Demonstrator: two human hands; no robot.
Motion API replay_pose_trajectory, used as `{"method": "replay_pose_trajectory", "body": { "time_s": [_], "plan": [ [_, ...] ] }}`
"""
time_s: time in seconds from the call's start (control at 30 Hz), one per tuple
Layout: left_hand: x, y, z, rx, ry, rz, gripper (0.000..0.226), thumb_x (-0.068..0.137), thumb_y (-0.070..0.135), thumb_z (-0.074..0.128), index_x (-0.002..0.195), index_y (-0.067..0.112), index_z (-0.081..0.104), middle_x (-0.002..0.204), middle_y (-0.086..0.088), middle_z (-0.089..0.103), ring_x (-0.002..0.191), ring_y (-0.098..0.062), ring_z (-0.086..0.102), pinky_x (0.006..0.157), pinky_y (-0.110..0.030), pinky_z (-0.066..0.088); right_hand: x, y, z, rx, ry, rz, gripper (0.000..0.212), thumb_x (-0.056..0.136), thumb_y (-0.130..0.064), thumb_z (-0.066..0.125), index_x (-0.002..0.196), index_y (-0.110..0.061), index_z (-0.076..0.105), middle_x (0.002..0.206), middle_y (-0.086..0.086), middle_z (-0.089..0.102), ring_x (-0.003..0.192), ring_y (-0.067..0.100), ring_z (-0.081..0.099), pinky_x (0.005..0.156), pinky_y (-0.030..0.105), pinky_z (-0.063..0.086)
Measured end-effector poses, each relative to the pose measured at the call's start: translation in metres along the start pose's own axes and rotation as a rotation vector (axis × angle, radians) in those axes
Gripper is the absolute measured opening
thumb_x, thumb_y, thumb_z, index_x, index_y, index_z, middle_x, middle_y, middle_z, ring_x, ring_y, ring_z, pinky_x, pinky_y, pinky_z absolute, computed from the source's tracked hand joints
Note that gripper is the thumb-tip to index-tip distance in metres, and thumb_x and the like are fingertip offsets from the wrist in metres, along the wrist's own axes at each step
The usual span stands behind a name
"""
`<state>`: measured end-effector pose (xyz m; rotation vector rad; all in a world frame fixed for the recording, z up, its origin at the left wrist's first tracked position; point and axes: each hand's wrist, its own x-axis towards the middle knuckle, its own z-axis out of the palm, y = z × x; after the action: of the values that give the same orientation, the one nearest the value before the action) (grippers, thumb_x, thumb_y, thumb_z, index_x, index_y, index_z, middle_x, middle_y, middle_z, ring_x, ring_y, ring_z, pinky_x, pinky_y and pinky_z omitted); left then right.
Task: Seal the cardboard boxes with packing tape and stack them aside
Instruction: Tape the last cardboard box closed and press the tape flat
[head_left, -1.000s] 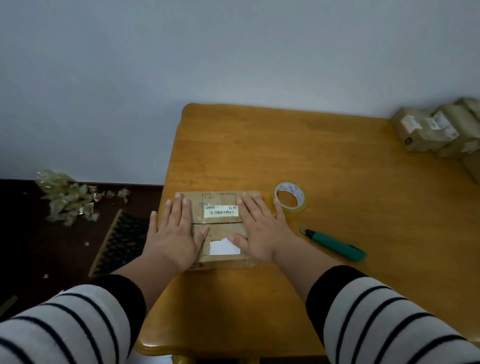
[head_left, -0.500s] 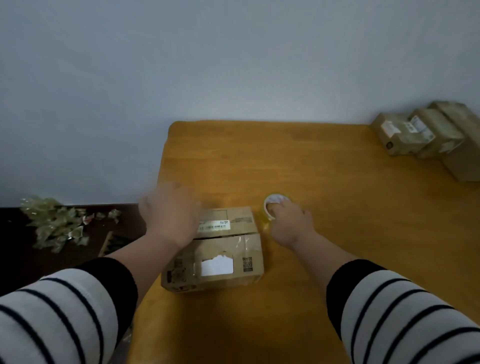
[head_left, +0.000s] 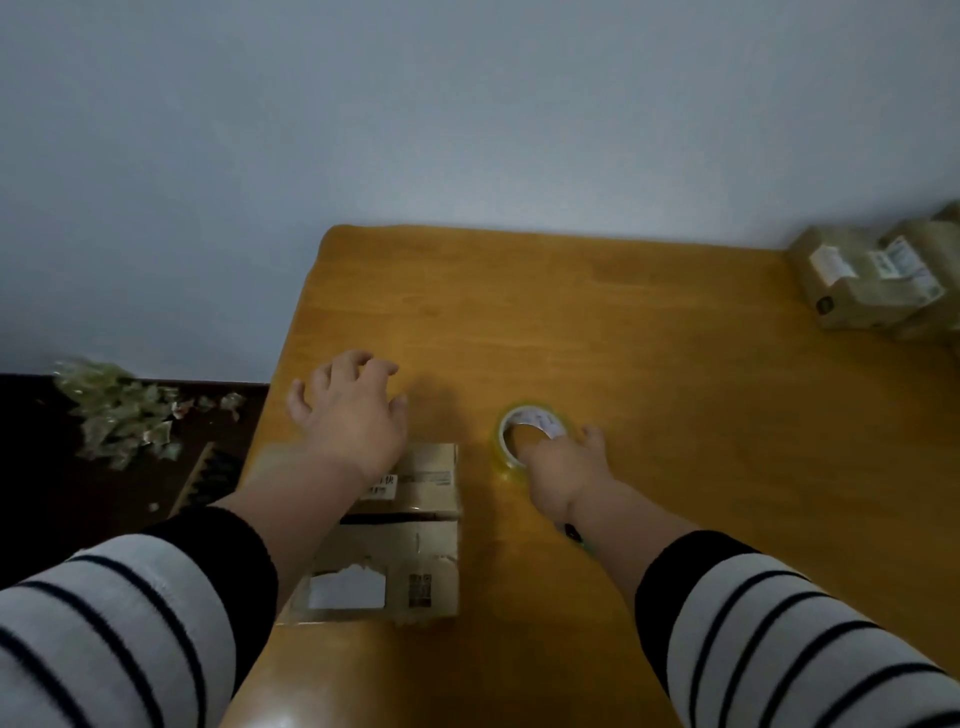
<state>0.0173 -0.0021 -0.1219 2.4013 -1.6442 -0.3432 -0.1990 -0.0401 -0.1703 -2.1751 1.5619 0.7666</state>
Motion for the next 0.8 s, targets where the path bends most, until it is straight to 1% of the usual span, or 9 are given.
{"method": "replay_pose_trajectory", "body": {
  "time_s": [0.1, 0.2, 0.37, 0.47, 0.5, 0.57, 0.63, 0.73, 0.8],
  "plan": [
    [0.003, 0.006, -0.005, -0.024, -0.006, -0.052, 0.037, 0.095, 0.037, 0.05, 0.132, 0.036, 0.05, 0.147, 0.003, 0.037, 0.139, -0.025, 0.025, 0.117, -0.054, 0.008, -0.002, 0.014, -0.02, 0.217, 0.032, -0.022, 0.013, 0.101, -0.028, 0.04, 0.108, -0.03, 0.05, 0.103, -0.005, 0.06, 0.118, 0.021, 0.051, 0.114, 0.052, 0.014],
    [0.007, 0.019, -0.014, -0.086, -0.041, -0.135, 0.038, 0.097, 0.033, 0.047, 0.135, 0.035, 0.049, 0.147, 0.002, 0.039, 0.136, -0.025, 0.031, 0.116, -0.052, 0.014, -0.011, 0.023, -0.046, 0.416, 0.044, -0.029, 0.03, 0.104, -0.036, 0.038, 0.13, -0.026, 0.049, 0.131, 0.0, 0.055, 0.129, 0.026, 0.045, 0.11, 0.047, 0.02],
    [0.006, 0.038, -0.028, -0.377, -0.174, -0.154, 0.045, 0.1, 0.026, 0.046, 0.145, 0.028, 0.041, 0.147, 0.0, 0.045, 0.123, -0.025, 0.049, 0.11, -0.045, 0.03, -0.025, 0.022, -0.069, 0.454, 0.246, -0.098, 0.037, 0.102, -0.035, 0.044, 0.139, -0.028, 0.047, 0.136, 0.001, 0.057, 0.129, 0.025, 0.048, 0.112, 0.046, 0.027],
    [0.0, 0.047, -0.034, -0.629, -0.225, -0.129, 0.053, 0.101, 0.017, 0.045, 0.152, 0.022, 0.032, 0.151, -0.002, 0.042, 0.077, -0.005, 0.052, 0.074, -0.024, 0.043, -0.031, 0.014, -0.077, 0.471, 0.357, -0.154, 0.037, 0.101, -0.032, 0.047, 0.138, -0.031, 0.048, 0.126, 0.0, 0.063, 0.124, 0.024, 0.052, 0.103, 0.036, 0.027],
    [-0.002, 0.049, -0.038, -0.668, -0.234, -0.123, 0.056, 0.1, 0.015, 0.045, 0.153, 0.024, 0.029, 0.152, -0.002, 0.04, 0.076, -0.002, 0.051, 0.067, -0.021, 0.042, -0.034, 0.01, -0.08, 0.462, 0.384, -0.173, 0.036, 0.101, -0.031, 0.047, 0.137, -0.032, 0.049, 0.122, -0.001, 0.064, 0.121, 0.023, 0.053, 0.096, 0.033, 0.025],
    [-0.006, 0.051, -0.043, -0.73, -0.247, -0.073, 0.064, 0.098, 0.009, 0.048, 0.155, 0.026, 0.024, 0.154, -0.003, 0.037, 0.111, -0.011, 0.056, 0.086, -0.024, 0.046, -0.041, -0.001, -0.084, 0.421, 0.431, -0.201, 0.031, 0.101, -0.029, 0.047, 0.13, -0.031, 0.053, 0.117, -0.002, 0.065, 0.118, 0.021, 0.054, 0.088, 0.031, 0.019],
    [-0.011, 0.049, -0.05, -0.77, -0.261, -0.016, 0.073, 0.094, 0.004, 0.052, 0.156, 0.026, 0.02, 0.159, -0.002, 0.028, 0.141, -0.017, 0.035, 0.112, -0.036, 0.036, -0.05, -0.014, -0.088, 0.382, 0.457, -0.23, 0.022, 0.1, -0.027, 0.047, 0.12, -0.032, 0.056, 0.106, -0.005, 0.064, 0.114, 0.019, 0.054, 0.085, 0.031, 0.016],
    [-0.02, 0.037, -0.06, -0.78, -0.287, 0.058, 0.087, 0.085, 0.003, 0.062, 0.156, 0.026, 0.016, 0.162, 0.0, 0.022, 0.147, -0.018, 0.023, 0.117, -0.046, 0.029, -0.067, -0.034, -0.093, 0.31, 0.468, -0.272, 0.01, 0.098, -0.024, 0.048, 0.098, -0.033, 0.051, 0.093, -0.01, 0.054, 0.11, 0.019, 0.055, 0.09, 0.036, 0.02],
    [-0.026, 0.026, -0.068, -0.789, -0.283, 0.078, 0.092, 0.08, 0.003, 0.067, 0.156, 0.024, 0.018, 0.16, -0.001, 0.026, 0.146, -0.018, 0.025, 0.117, -0.046, 0.031, -0.078, -0.048, -0.096, 0.258, 0.48, -0.286, 0.014, 0.098, -0.023, 0.048, 0.092, -0.034, 0.044, 0.092, -0.01, 0.053, 0.109, 0.02, 0.054, 0.098, 0.041, 0.022]
  ]
}}
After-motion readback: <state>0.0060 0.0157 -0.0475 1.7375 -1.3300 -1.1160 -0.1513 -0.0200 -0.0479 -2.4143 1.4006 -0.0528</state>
